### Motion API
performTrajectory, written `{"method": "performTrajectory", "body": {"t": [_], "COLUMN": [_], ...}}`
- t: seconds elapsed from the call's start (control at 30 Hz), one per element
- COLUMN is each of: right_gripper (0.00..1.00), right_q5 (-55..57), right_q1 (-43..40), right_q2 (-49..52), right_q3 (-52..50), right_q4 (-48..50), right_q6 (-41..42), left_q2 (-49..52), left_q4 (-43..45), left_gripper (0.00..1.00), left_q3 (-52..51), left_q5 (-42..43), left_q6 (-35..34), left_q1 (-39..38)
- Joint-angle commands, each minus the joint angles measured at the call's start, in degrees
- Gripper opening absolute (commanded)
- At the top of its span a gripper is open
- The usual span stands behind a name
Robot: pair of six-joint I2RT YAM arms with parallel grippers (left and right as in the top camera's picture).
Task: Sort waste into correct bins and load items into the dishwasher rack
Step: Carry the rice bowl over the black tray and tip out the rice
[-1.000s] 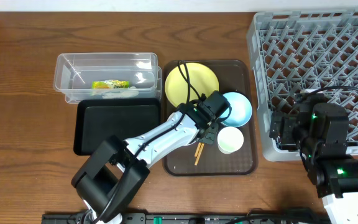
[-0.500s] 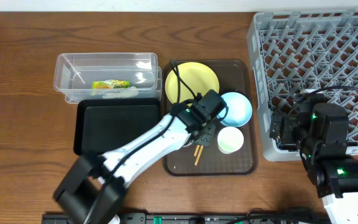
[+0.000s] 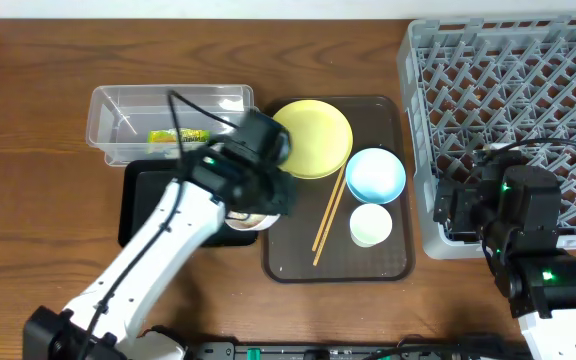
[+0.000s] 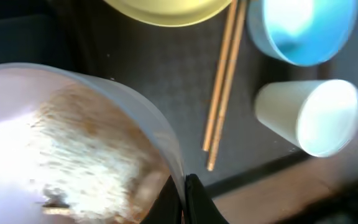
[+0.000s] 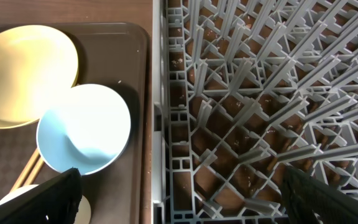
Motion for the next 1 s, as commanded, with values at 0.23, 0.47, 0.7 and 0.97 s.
{"method": "performTrajectory", "body": {"t": [0.23,0.47,0.7,0.97], "right_gripper": [0.99,0.99,0.99,0.99], "right_q5": [-0.39,-0.39,-0.39,-0.39], "right_q1": [0.2,0.2,0.2,0.2], "right_q2": [-0.09,-0.09,-0.09,-0.09], "right_q3": [1.11,1.11,1.11,1.11], "right_q4": [-0.07,-0.07,-0.31,-0.57], "right_q6": [0.74,0.74,0.74,0.74], "left_q2": [0.04,5.31,15.47,21.51], "left_q4": [1.03,1.01,0.79,0.81], "left_gripper": [0.06,0.06,0.06,0.06], "left_q3": [-9.97,-14.12,-14.45,-14.47], "left_q5": [44.83,62.45,71.76,71.76], "left_q6": [19.56,24.59,18.51,10.82], "left_q1": [27.45,41.31,46.23,47.6]}}
